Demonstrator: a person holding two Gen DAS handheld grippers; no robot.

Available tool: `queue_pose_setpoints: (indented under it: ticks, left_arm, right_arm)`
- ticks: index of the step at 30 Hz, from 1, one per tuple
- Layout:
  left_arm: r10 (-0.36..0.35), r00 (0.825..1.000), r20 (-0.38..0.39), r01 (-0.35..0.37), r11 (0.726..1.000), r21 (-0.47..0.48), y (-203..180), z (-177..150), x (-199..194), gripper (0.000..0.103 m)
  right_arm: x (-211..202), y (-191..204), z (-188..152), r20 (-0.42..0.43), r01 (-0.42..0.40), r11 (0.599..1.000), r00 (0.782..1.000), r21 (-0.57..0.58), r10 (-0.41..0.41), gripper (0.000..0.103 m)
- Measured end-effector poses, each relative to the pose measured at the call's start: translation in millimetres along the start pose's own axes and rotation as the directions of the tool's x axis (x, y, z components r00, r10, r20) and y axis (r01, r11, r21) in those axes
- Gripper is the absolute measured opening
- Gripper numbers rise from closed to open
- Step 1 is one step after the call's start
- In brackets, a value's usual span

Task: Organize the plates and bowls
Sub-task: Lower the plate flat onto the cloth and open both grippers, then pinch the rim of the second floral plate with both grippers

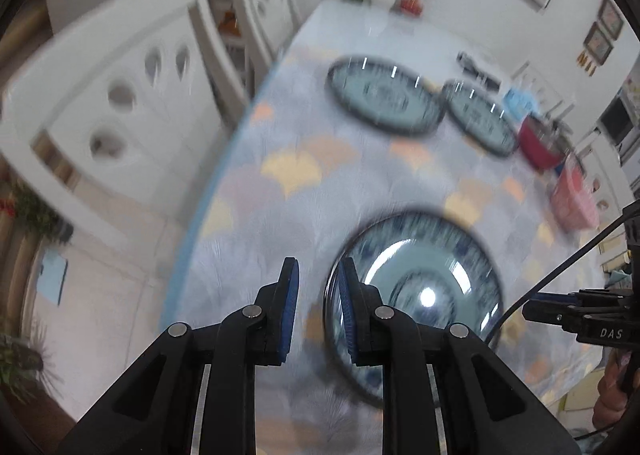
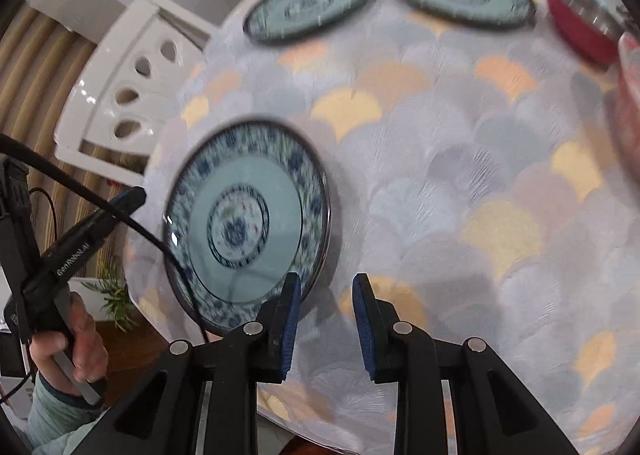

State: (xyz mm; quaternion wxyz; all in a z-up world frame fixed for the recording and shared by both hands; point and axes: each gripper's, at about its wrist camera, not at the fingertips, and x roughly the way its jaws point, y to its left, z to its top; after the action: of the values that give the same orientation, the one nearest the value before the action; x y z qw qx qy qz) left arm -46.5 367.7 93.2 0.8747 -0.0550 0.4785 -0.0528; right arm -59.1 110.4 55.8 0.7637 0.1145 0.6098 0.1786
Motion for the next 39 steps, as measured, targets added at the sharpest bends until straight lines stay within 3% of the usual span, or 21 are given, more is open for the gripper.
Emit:
queue_pose_setpoints:
  ticks: [4,9,10,12,13,15,16,17,24,26,32,39]
  left_arm:
    - [-0.01,0.991,0.134,0.006,1.0,0.031,-10,45,-21,0.019]
    - [-0.076,0.964,0.256,0.067,0.997,0.042,-18,110,-35,0.023]
    - [-0.082,0.959,0.271,0.072,0.996,0.045,-19,119,-38,0.029]
    - [-0.089,0.951,0.297,0.077,0.996,0.052,-21,141,-36,0.03]
    - [-0.089,0.951,0.297,0.077,0.996,0.054,-21,148,-33,0.032]
    - [-0.085,0.957,0.277,0.072,0.996,0.055,-20,166,-18,0.042]
    - [-0.087,0.963,0.257,0.076,0.996,0.053,-18,172,-9,0.066]
    - [-0.09,0.969,0.232,0.082,0.996,0.045,-16,180,2,0.082]
    - [-0.14,0.984,0.114,0.14,0.99,0.009,-8,200,78,0.081]
    - [-0.157,0.986,0.063,0.158,0.988,-0.002,-7,203,104,0.072]
    - [-0.183,0.982,-0.056,0.179,0.981,-0.074,5,208,167,0.053]
    - [-0.176,0.979,-0.098,0.169,0.983,-0.074,6,205,195,0.052]
  right_arm:
    - [-39,-2,33,0.118,0.015,1.0,0.993,-0.008,-0.014,0.026]
    - [-87,9,84,0.293,0.011,1.0,0.956,-0.019,-0.005,0.031]
    - [-94,11,93,0.319,0.0,1.0,0.948,-0.019,0.006,0.033]
    - [-100,14,110,0.352,-0.018,1.0,0.936,-0.018,0.023,0.044]
    - [-98,16,118,0.365,-0.019,1.0,0.931,-0.013,0.022,0.056]
    - [-94,15,134,0.38,-0.015,1.0,0.925,-0.004,0.016,0.058]
    - [-87,16,144,0.371,-0.015,1.0,0.928,0.004,0.012,0.058]
    - [-82,14,150,0.361,-0.017,1.0,0.932,0.014,0.011,0.058]
    - [-15,-15,194,0.237,-0.001,0.992,0.971,0.128,-0.03,0.058]
    - [4,-24,203,0.202,-0.002,0.988,0.979,0.156,-0.03,0.058]
    - [42,-35,216,0.134,0.012,0.985,0.99,0.17,-0.035,0.05]
    - [69,-43,223,0.086,0.003,0.985,0.996,0.173,-0.018,0.044]
